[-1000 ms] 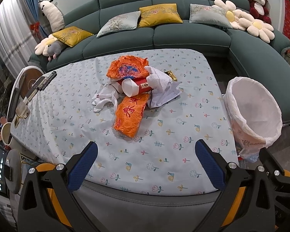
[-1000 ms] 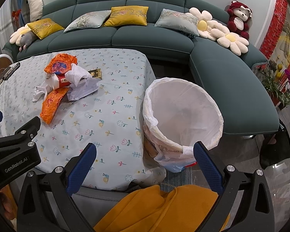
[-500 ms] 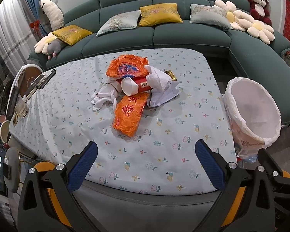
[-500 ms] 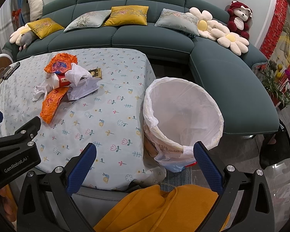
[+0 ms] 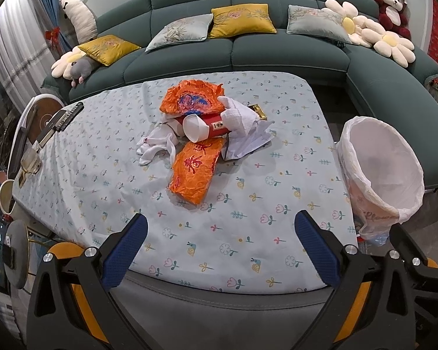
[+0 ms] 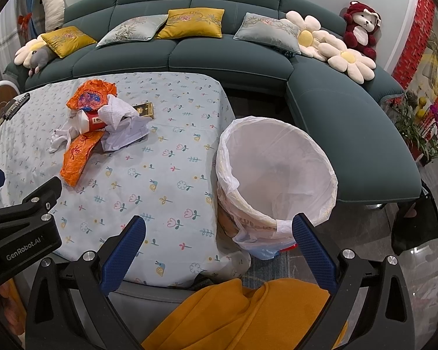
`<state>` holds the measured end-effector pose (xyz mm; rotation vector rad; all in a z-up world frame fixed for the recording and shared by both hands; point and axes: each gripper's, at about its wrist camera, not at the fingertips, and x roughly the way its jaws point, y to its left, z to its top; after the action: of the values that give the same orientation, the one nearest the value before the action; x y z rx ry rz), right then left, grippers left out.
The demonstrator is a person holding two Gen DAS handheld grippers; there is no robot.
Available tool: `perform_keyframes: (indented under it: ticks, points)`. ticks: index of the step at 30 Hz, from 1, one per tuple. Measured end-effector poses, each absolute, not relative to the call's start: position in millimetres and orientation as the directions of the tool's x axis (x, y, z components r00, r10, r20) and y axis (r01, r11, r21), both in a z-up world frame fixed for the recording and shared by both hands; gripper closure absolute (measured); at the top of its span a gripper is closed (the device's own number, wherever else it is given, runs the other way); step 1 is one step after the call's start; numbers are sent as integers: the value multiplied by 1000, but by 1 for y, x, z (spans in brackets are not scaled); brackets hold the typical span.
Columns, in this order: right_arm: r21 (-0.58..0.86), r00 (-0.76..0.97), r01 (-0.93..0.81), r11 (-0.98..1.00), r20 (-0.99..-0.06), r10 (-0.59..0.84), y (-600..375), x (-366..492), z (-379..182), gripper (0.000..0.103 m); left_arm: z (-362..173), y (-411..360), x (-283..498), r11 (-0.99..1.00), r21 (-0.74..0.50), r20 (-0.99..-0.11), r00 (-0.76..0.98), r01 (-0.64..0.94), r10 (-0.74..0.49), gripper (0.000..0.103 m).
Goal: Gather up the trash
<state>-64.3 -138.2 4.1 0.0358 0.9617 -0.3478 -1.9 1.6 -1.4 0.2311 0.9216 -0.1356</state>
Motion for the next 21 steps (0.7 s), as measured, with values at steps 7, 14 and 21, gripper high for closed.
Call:
perform_keyframes:
  ticks: [7, 14, 21]
  points:
    - [-137, 523, 344, 929, -794, -310, -143, -67, 3, 7, -7, 3, -2, 968, 118, -800, 599, 220, -39, 7]
    - [-131, 496, 370, 920, -809, -315, -149, -57, -3, 7, -18, 8, 6, 967, 78, -812, 578, 244, -80, 7]
    - [-145, 493, 345, 927, -813, -311, -140, -26, -8, 7, -33, 23, 39, 969, 72, -813, 577, 236, -80, 7]
